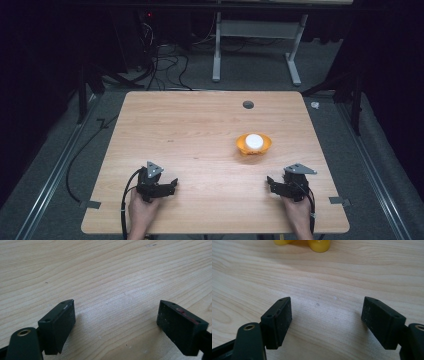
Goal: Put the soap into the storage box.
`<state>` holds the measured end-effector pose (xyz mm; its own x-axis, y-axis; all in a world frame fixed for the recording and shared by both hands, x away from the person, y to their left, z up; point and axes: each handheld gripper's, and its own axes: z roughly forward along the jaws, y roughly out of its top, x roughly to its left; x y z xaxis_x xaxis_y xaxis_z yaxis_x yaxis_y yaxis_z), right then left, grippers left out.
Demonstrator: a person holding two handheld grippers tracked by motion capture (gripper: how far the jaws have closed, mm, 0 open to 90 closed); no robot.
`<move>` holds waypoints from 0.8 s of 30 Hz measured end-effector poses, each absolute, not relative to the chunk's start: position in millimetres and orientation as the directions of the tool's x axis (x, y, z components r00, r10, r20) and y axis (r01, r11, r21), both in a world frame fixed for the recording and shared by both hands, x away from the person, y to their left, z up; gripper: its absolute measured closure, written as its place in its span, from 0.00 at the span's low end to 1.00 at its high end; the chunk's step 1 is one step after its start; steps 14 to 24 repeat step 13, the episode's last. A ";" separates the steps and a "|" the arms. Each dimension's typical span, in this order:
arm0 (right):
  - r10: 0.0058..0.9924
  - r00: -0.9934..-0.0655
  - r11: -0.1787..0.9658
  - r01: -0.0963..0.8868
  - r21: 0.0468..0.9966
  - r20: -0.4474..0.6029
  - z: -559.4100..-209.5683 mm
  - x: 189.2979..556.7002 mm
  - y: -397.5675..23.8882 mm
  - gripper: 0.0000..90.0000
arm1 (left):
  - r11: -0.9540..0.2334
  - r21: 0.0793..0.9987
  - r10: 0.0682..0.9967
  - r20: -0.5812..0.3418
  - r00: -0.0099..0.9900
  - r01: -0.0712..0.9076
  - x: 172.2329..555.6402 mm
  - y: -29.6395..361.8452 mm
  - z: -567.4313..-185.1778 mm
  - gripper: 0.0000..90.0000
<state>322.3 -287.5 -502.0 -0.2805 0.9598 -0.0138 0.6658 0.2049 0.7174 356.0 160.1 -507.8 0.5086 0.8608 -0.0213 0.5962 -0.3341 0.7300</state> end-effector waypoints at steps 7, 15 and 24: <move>0.956 -0.292 0.212 0.665 0.716 -0.012 -502.1 325.3 -288.5 0.26 | -0.336 0.729 0.860 -0.021 0.509 0.596 355.8 160.3 -507.7 0.17; 0.955 -0.296 0.215 0.665 0.715 -0.012 -502.1 325.3 -288.4 0.26 | -0.335 0.729 0.860 -0.021 0.509 0.596 355.8 160.3 -507.7 0.17; 0.955 -0.296 0.215 0.665 0.715 -0.012 -502.1 325.3 -288.4 0.26 | -0.335 0.729 0.860 -0.021 0.509 0.596 355.8 160.3 -507.7 0.17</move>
